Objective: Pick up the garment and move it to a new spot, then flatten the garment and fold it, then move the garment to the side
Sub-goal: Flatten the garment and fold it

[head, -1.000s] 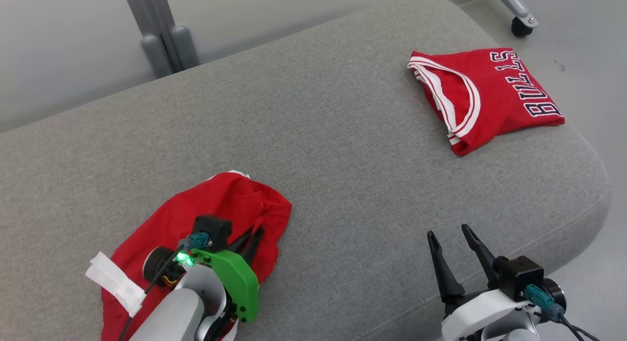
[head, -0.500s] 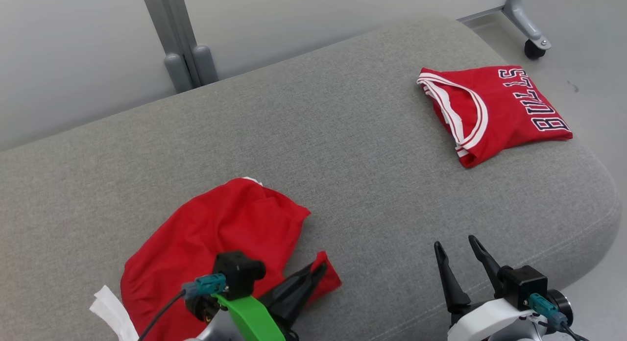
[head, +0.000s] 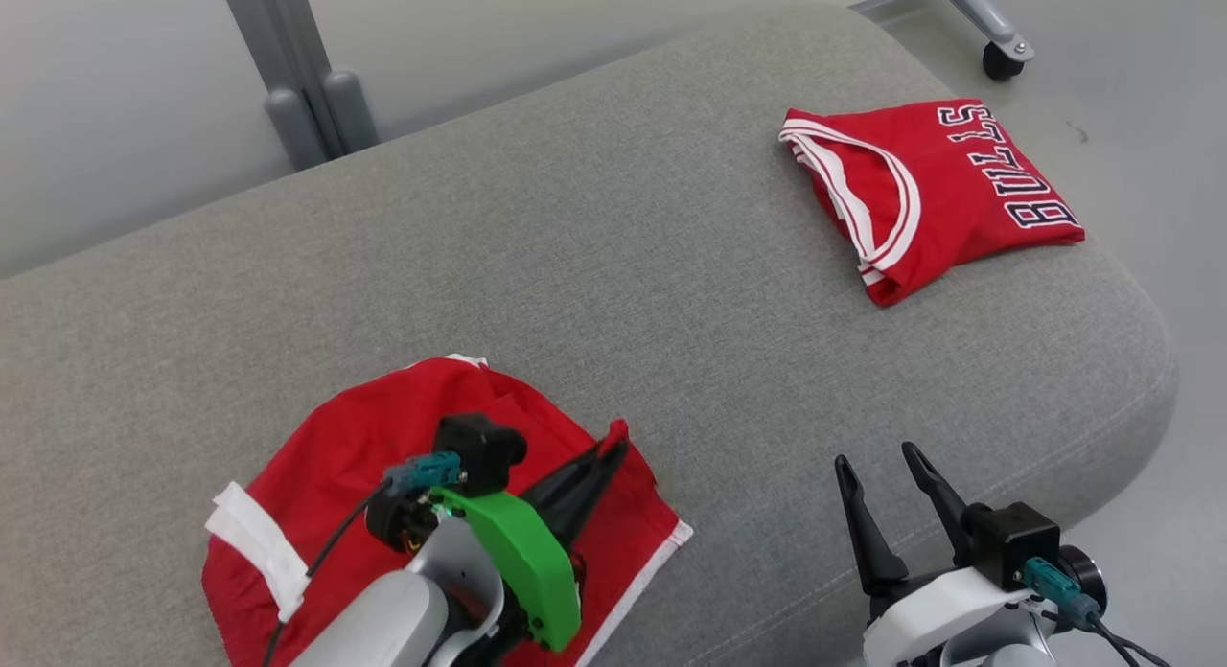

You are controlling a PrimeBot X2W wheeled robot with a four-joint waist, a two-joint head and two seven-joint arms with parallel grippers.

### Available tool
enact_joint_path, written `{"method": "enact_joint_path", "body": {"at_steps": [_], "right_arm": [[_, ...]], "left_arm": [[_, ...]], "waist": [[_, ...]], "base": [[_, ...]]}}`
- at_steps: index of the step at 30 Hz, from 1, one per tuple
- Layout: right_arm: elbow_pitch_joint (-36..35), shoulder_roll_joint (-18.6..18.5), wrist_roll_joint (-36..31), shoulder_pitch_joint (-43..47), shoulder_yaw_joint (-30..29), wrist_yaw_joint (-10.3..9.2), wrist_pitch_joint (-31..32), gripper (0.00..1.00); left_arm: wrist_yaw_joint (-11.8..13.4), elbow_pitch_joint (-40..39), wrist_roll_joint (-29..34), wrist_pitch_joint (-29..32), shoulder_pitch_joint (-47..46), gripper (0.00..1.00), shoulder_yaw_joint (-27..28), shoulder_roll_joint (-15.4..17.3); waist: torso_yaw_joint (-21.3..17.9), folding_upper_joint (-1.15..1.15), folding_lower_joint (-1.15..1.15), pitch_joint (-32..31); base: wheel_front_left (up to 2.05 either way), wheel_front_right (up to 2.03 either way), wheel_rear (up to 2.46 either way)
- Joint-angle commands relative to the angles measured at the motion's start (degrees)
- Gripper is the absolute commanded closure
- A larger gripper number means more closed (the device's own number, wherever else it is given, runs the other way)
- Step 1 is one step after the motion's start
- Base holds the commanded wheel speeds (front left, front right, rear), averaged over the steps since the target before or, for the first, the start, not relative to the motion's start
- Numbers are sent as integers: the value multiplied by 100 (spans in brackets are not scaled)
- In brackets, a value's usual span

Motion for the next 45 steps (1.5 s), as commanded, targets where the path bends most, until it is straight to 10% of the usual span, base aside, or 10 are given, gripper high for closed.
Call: {"method": "enact_joint_path", "body": {"at_steps": [1, 6, 8, 9, 17, 26, 45], "right_arm": [[-14, -7, 54, -81, 11, -10, -15, 0], [8, -6, 133, -172, 47, -10, -15, 0], [26, -6, 157, -185, 38, -10, -15, 0], [38, -5, 166, -184, 41, -10, -15, 0], [57, -6, 172, -43, -104, -11, -15, 0], [58, -7, 200, -38, -98, -10, -15, 0], [86, -7, 123, -57, -85, -10, -15, 0]], "left_arm": [[-13, 244, 160, -95, -255, 100, -6, -19], [-32, 1442, 369, -480, -968, 97, 23, -203], [-38, 1900, 499, -679, -1216, 53, 5, -228], [-40, 2081, 486, -712, -1280, 0, 1, -253], [67, 2420, 361, -1033, -1517, 0, 153, -114], [364, 2013, 177, -70, -1216, 0, 197, 514], [146, 1450, -1423, 944, -425, 0, 570, 404]], "waist": [[-140, 0, 0, 194], [-273, 0, 0, 386], [-304, 0, 0, 421], [-316, 0, 0, 428], [-210, 0, 0, 319], [97, 0, 0, 229], [47, 0, 0, 322]], "base": [[0, 0, 0], [0, 0, 0], [0, 0, 0], [0, 0, 0], [0, 0, 0], [0, 0, 0], [0, 0, 0]]}}
